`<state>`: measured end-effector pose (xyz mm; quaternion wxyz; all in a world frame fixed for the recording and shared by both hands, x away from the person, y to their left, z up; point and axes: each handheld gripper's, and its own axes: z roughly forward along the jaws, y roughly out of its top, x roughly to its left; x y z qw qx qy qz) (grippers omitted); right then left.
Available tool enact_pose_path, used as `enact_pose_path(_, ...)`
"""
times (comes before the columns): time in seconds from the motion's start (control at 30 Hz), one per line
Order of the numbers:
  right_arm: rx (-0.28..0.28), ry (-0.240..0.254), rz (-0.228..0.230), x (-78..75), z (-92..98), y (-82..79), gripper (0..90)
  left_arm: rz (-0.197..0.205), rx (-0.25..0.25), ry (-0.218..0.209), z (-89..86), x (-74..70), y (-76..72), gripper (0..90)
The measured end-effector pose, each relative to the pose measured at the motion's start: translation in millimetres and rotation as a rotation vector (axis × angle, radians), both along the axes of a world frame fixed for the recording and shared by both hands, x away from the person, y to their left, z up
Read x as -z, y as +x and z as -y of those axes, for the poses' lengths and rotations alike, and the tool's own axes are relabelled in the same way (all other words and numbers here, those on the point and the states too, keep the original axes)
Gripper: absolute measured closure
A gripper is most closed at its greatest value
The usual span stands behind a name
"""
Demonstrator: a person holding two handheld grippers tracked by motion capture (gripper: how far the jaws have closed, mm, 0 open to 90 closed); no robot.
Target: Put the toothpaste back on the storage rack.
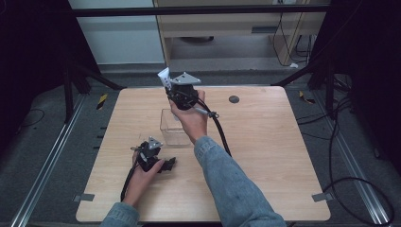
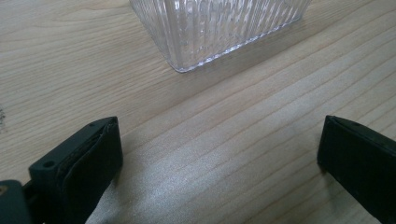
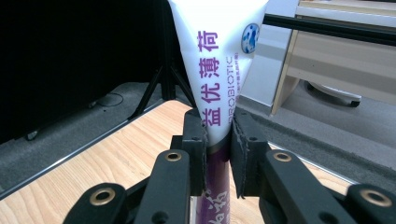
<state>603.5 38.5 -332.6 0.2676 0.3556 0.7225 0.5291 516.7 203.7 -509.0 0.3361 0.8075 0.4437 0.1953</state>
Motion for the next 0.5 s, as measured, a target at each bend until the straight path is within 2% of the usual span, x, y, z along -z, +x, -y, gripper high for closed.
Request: enact_pose_path(0.5, -0.022, -0.015, -0.023, 13.8, -2.0, -3.9, 77.4, 0.0, 0.0, 0.0, 0.0, 0.0, 0.0, 0.0)
